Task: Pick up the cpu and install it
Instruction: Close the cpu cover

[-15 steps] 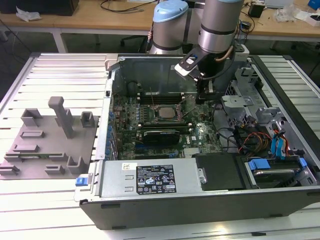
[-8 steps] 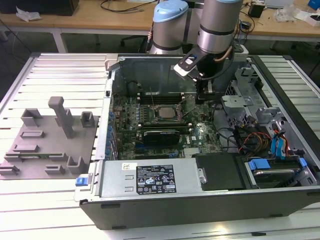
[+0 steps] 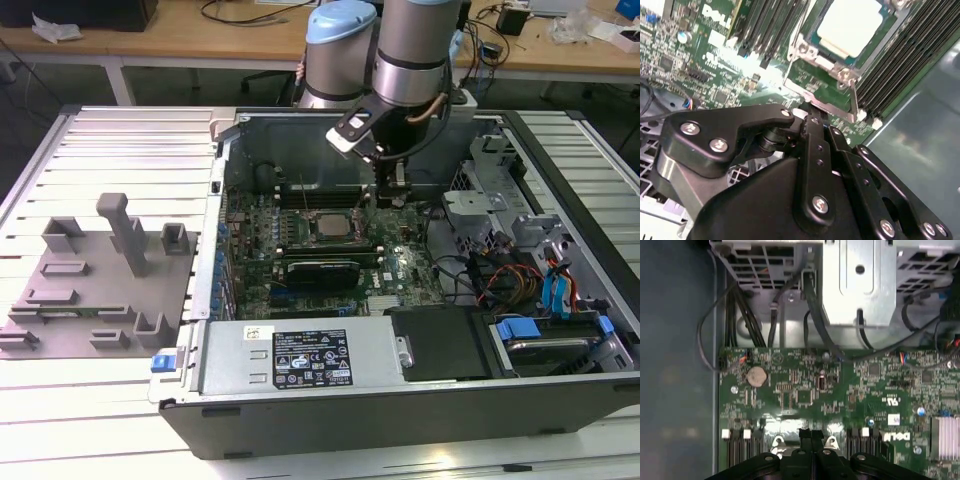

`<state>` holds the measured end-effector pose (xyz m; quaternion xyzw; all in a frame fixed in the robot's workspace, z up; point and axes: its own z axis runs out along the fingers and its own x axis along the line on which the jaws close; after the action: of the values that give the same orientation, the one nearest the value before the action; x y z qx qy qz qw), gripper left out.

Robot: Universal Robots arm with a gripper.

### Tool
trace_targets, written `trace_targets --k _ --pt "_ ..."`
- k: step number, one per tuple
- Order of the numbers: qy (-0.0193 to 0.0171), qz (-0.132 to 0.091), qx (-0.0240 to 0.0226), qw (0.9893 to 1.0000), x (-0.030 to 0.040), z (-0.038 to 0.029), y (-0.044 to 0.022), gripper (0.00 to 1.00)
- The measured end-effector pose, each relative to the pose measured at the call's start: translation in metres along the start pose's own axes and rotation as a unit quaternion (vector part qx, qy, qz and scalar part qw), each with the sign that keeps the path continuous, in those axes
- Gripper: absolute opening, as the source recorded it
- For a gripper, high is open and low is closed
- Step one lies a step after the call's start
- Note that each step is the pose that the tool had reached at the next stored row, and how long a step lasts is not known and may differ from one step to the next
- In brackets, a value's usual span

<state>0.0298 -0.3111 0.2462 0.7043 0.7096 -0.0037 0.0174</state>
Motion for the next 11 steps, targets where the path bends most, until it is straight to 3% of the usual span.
trace_targets --k 8,11 --pt "-0.0001 0.004 -0.0003 1.0000 0.0012 -0.0005 -0.0241 0.11" --pt "0.0000 0.004 -0.0003 1.0000 0.0012 -0.0005 -0.0250 0.11"
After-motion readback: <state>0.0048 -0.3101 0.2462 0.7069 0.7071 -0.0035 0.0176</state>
